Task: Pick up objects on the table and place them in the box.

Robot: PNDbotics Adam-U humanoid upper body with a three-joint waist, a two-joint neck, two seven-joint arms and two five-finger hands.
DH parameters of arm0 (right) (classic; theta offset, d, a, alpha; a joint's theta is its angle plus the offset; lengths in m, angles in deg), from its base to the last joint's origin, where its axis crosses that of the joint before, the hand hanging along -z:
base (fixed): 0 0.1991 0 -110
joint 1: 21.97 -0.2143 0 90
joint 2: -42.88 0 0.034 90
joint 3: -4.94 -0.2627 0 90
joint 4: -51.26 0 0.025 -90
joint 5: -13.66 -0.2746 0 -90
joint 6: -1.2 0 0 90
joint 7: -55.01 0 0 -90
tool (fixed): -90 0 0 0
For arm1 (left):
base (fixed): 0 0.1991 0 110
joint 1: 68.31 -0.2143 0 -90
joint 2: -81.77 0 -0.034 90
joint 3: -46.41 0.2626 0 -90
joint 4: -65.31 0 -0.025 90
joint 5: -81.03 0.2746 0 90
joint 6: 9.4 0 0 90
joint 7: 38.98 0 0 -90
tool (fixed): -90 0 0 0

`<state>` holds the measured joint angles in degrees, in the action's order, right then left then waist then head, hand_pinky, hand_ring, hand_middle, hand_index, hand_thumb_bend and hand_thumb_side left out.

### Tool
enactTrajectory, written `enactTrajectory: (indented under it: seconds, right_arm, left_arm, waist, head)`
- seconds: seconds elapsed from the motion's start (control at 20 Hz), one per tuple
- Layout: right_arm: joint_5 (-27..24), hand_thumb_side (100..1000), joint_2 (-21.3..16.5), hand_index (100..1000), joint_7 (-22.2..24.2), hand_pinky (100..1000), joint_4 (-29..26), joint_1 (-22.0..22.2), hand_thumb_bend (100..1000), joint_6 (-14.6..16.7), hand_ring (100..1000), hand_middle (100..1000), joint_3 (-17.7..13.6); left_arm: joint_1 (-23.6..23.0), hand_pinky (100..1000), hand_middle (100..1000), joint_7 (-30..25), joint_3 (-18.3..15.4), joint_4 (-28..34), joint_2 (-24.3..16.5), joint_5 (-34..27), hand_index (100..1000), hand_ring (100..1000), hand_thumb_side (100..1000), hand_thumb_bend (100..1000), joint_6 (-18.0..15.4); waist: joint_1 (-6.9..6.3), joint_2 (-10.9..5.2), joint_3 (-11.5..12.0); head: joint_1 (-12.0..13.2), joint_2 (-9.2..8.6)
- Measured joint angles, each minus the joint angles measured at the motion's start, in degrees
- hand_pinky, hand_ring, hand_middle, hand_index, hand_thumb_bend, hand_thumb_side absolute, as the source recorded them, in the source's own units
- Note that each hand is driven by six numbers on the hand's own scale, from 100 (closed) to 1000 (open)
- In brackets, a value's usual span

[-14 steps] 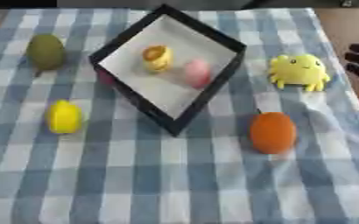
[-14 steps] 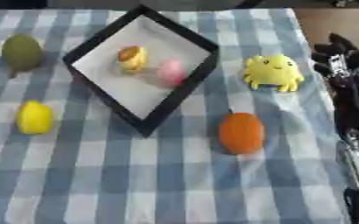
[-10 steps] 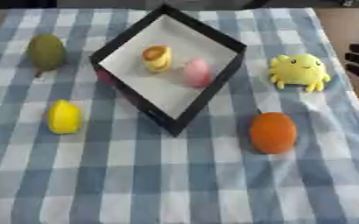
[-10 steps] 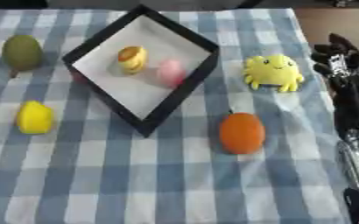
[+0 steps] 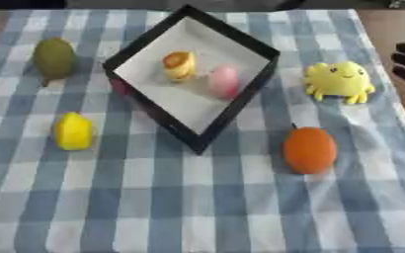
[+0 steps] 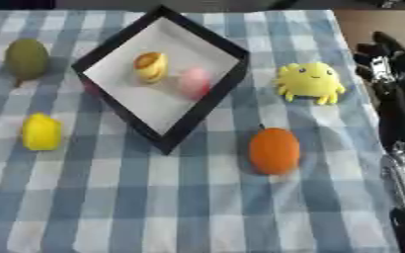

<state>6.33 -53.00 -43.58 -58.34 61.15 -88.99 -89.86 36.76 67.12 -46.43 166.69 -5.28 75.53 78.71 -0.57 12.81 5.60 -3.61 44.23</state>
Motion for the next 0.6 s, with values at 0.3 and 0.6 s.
enactTrajectory:
  seconds: [0.3,0.6]
  right_arm:
    - [1.8,693,-7.7,924,2.1,886,0.1,-3.0,100,-3.2,873,815,1.3]
    - [3.3,672,-15.0,921,4.9,884,4.6,-7.4,100,-6.2,870,817,2.7]
  left_arm:
    - [-0.5,860,993,0.0,0.0,-0.1,-0.1,0.2,884,1000,865,121,0.0]
    - [-1.0,860,993,0.0,0.0,-0.4,-0.6,0.5,883,1000,865,121,0.0]
  waist:
    - [0.86,-0.04,-0.2]
    - [1.51,-0.48,-0.3]
  head:
    - [0.0,0.00]
    - [0.0,0.00]
